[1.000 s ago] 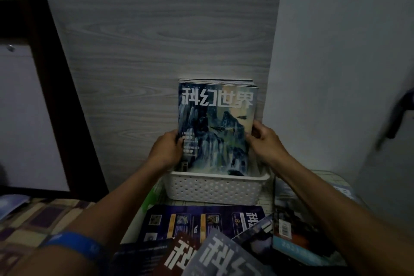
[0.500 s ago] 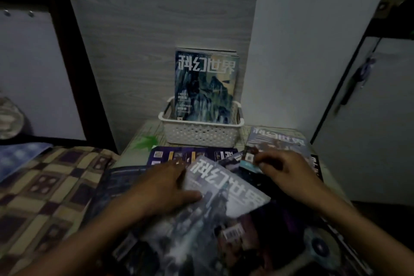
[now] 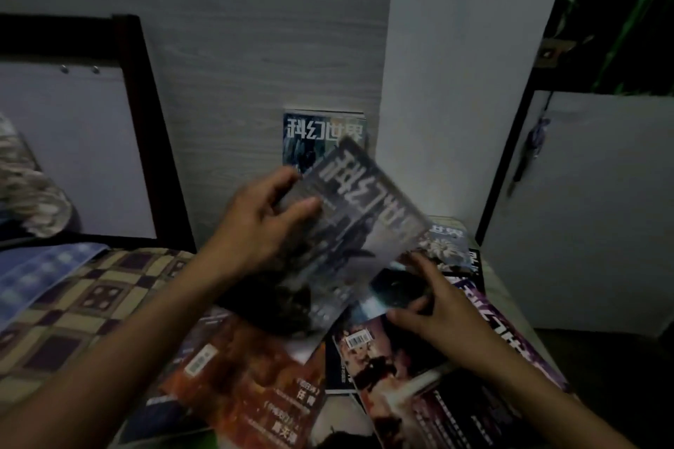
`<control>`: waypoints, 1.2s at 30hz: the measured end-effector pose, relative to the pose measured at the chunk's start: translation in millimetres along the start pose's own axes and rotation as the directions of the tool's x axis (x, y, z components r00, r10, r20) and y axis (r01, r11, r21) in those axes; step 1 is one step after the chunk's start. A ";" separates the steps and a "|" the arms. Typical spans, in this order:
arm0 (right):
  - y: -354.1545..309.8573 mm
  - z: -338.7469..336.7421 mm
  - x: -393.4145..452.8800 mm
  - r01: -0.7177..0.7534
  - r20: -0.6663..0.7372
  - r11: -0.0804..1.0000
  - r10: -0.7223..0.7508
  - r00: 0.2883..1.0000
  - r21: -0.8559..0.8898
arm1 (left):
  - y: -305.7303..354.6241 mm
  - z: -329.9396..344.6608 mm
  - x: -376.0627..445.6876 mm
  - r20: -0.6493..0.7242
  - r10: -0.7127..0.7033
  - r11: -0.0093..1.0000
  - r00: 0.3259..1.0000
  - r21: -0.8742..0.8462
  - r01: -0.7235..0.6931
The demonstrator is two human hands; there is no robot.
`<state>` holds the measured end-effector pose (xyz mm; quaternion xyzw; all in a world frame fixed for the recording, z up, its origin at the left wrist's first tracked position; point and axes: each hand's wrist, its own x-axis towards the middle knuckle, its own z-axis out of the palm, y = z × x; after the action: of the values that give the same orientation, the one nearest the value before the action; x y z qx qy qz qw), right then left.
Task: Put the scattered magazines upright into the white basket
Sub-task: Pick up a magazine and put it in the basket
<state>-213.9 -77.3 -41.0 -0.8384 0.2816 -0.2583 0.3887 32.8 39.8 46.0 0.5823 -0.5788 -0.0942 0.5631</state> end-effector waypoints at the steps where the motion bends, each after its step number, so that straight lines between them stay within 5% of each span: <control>1: -10.3 2.2 6.6 -0.029 -0.057 0.979 0.041 0.998 0.200 | 14.4 -5.5 3.0 -0.033 0.062 0.995 0.998 -0.073 -0.064; 4: -36.8 5.1 29.1 -0.001 -0.140 0.855 0.086 0.986 0.518 | 36.8 -8.9 4.3 -0.096 0.100 0.964 0.990 -0.235 -0.120; 7: -41.2 6.5 44.8 0.037 -0.198 0.888 0.062 0.978 0.458 | 19.8 -4.0 2.8 -0.144 -0.030 0.972 0.989 -0.235 -0.004; 12: -15.2 14.3 56.0 0.007 -0.184 0.929 0.065 0.981 0.369 | -45.7 -4.0 -15.9 -0.015 -0.188 0.978 0.982 0.085 0.189; 22: -67.6 -32.6 189.7 0.267 -0.501 0.956 -0.172 0.848 0.125 | -52.5 -44.9 113.8 -0.461 -0.119 0.992 0.880 -0.095 0.084; 30: -6.5 -9.8 314.7 -0.021 -0.532 0.984 0.115 0.839 0.178 | -148.2 -22.5 201.8 -0.449 -0.226 0.961 0.865 0.046 0.274; 36: 51.0 19.7 323.8 -0.142 -0.556 0.987 0.157 0.817 0.069 | -212.0 1.8 196.6 -0.440 -0.262 0.916 0.859 0.168 0.365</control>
<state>14.3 -312.7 -23.5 -0.6966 0.4447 -0.4644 0.3184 213.2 -179.1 -10.2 0.7409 -0.3521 0.0108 0.5718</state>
